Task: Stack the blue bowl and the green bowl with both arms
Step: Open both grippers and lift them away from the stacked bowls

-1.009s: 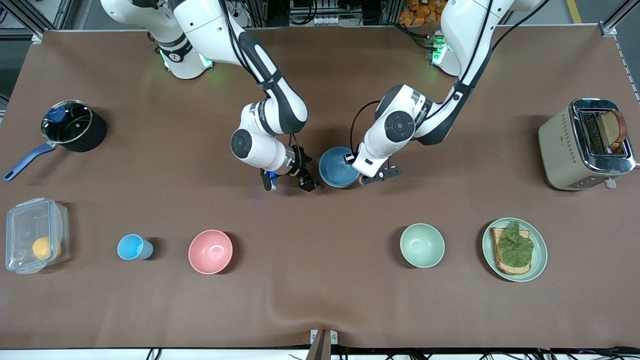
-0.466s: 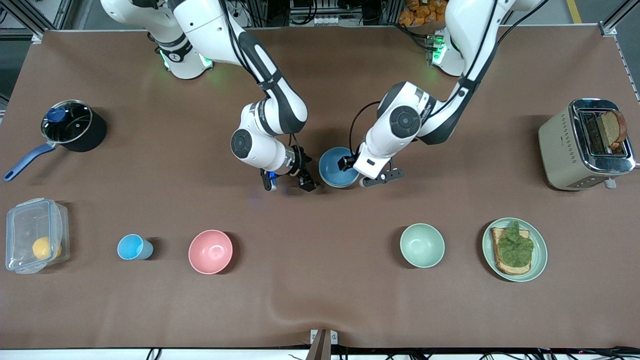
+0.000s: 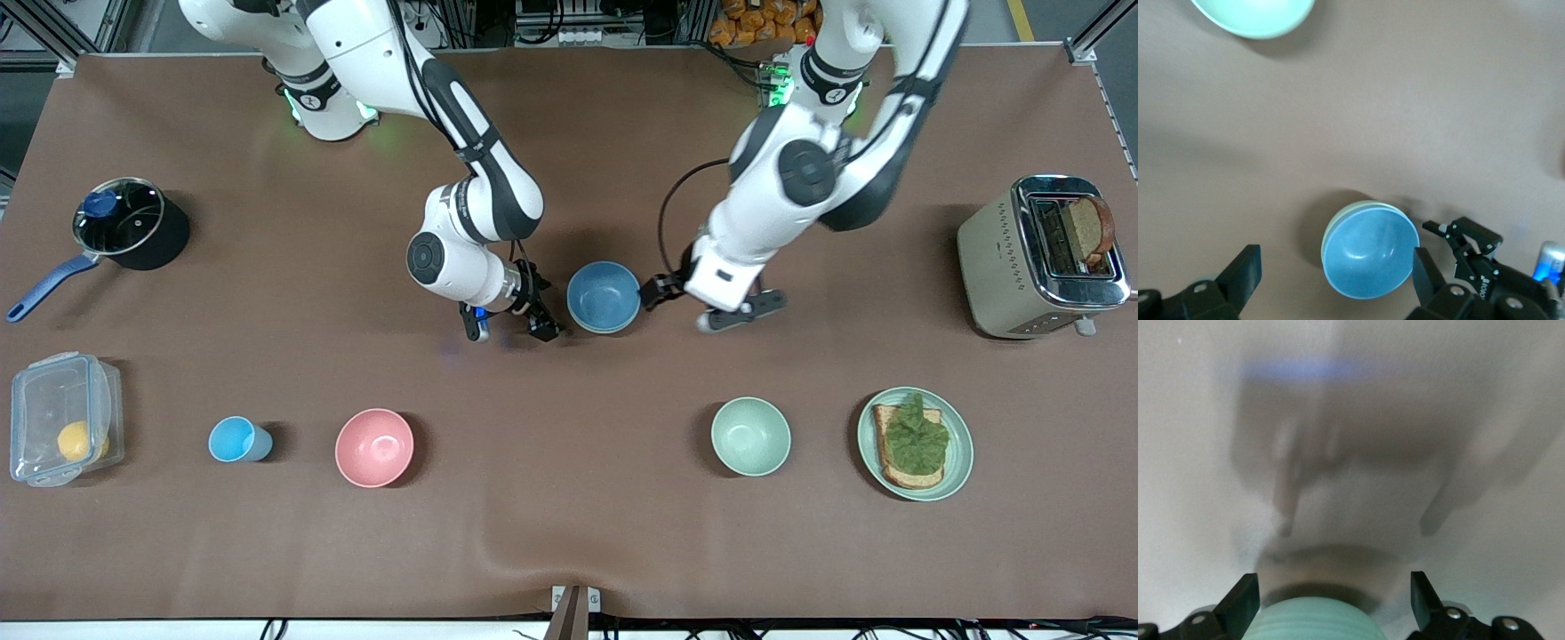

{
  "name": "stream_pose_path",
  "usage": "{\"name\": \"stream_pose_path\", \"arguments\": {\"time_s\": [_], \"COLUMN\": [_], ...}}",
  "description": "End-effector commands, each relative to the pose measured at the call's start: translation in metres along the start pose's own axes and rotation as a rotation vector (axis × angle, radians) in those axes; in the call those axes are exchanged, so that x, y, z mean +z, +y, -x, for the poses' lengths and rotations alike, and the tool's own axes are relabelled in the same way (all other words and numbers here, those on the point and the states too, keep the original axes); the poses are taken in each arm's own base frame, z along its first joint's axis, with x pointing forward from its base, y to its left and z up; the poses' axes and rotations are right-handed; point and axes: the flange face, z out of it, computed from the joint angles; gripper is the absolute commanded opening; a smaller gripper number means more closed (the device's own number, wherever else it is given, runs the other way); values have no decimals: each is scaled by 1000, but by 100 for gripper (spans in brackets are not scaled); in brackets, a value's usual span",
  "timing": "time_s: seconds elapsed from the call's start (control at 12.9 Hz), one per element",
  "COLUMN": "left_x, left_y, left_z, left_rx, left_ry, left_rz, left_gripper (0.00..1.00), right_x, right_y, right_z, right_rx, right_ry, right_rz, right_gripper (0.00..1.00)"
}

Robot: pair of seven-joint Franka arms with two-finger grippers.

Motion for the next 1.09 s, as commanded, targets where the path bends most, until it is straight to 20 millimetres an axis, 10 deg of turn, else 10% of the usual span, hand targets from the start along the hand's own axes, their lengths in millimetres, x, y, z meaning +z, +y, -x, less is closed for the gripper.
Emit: {"name": "stream_pose_path", "arguments": {"time_s": [0.0, 0.62, 1.01], "left_x": [-56, -196, -241], "left_y": [-15, -74, -101], "left_z": [-11, -71, -89], "left_rx": [26, 117, 78], "left_ry": [80, 126, 140], "left_rz": [-66, -157, -173], "left_gripper": [100, 100, 100], "right_x": [-34, -79, -161], "right_y": [0, 8, 12], "right_z": [-17, -46, -91], "right_rx": [-19, -96, -130], "right_ry": [-5, 69, 159], "right_rz": [78, 260, 380], "right_gripper": [100, 100, 100]}}
